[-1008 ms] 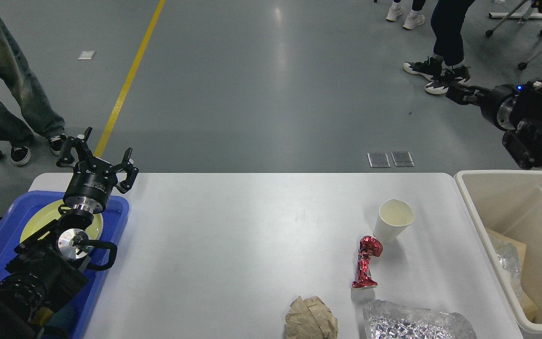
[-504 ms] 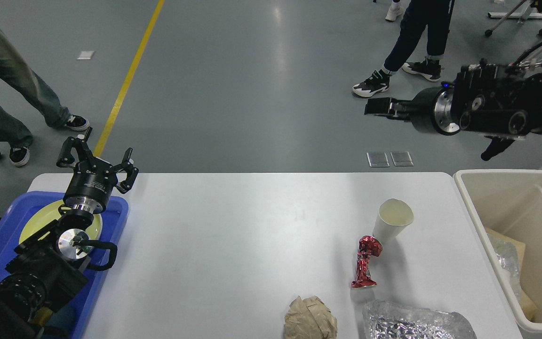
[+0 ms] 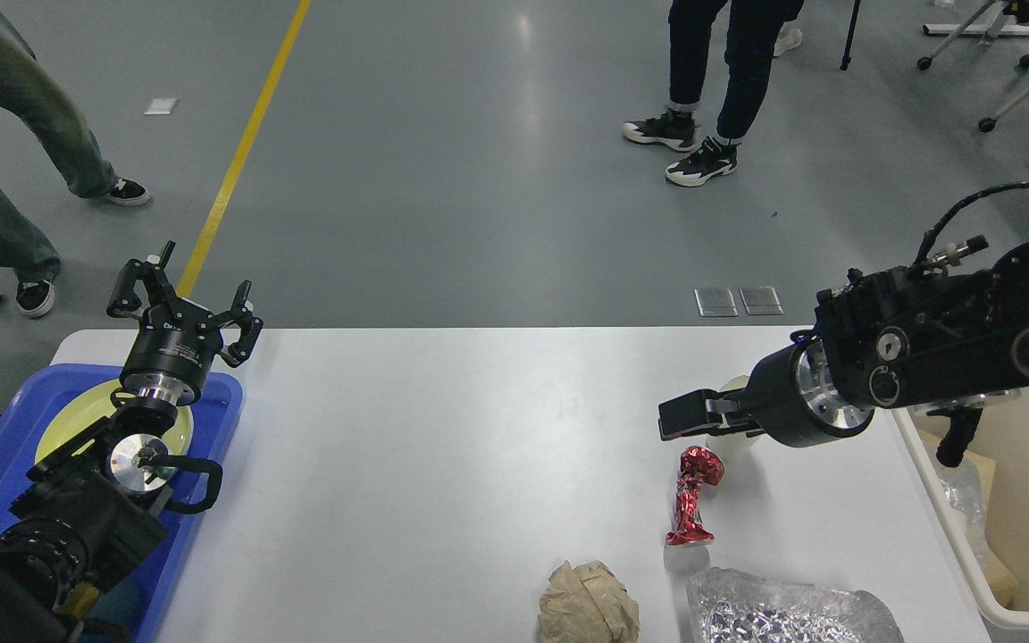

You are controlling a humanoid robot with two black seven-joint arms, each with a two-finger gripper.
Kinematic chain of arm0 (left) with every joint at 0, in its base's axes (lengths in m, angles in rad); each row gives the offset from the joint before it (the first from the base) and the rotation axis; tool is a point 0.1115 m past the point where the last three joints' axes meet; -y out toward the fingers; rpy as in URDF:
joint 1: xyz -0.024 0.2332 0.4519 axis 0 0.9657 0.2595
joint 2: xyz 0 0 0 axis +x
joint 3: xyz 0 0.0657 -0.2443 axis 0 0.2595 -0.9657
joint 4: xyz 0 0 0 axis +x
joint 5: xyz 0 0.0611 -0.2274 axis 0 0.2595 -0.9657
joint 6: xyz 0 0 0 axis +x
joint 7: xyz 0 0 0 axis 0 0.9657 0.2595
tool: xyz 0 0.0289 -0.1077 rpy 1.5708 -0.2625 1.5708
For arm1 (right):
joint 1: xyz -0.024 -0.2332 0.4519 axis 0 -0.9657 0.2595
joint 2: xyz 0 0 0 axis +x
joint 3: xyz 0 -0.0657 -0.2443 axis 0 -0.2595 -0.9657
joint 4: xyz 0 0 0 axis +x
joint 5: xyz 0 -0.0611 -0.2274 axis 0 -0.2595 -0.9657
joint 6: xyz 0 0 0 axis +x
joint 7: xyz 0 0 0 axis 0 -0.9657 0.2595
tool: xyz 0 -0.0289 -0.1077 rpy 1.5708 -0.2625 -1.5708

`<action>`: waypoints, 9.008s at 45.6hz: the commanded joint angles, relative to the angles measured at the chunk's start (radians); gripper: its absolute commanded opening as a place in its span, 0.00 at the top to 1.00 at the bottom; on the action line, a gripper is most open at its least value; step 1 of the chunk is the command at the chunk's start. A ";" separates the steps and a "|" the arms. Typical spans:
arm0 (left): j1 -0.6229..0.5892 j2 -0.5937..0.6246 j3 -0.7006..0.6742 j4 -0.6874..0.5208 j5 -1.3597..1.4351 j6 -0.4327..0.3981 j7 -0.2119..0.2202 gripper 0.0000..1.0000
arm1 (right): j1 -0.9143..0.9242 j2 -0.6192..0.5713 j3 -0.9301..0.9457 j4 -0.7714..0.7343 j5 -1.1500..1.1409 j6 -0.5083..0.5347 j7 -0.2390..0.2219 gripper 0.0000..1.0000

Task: Tidy desktop
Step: 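Move the right gripper down to the red crushed can, then close the right gripper around the red can, then lift the red can with the right gripper and carry it over the bin, then open the right gripper to drop the red can into the bin, then move the right gripper down to the white paper cup, then close the right gripper on the paper cup rim, then lift the paper cup with the right gripper and carry it over the bin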

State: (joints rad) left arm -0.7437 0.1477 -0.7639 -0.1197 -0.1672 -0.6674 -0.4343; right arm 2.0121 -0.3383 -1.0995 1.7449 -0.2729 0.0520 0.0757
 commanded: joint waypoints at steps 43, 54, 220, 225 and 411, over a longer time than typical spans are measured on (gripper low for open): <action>0.000 0.000 0.000 0.000 0.000 0.000 0.000 0.04 | -0.694 0.053 0.151 -0.479 0.006 -0.256 -0.004 0.00; 0.000 0.000 0.000 0.000 0.000 0.000 0.000 0.04 | -0.790 0.100 0.170 -0.614 0.006 -0.256 -0.005 0.00; 0.001 0.000 0.000 0.000 0.000 0.002 0.000 0.04 | -0.946 -0.107 0.243 -1.363 0.057 -0.135 0.044 0.00; 0.000 0.000 0.000 0.000 0.000 0.002 0.000 0.04 | -0.779 -0.162 0.242 -1.204 0.058 -0.130 0.044 0.00; 0.001 0.000 -0.002 0.000 0.000 0.002 0.000 0.04 | 0.172 -0.113 0.033 -0.098 -0.150 0.137 0.039 1.00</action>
State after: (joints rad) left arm -0.7434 0.1473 -0.7642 -0.1195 -0.1672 -0.6656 -0.4338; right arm 2.0980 -0.4515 -1.0699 1.5523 -0.3115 0.1573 0.1139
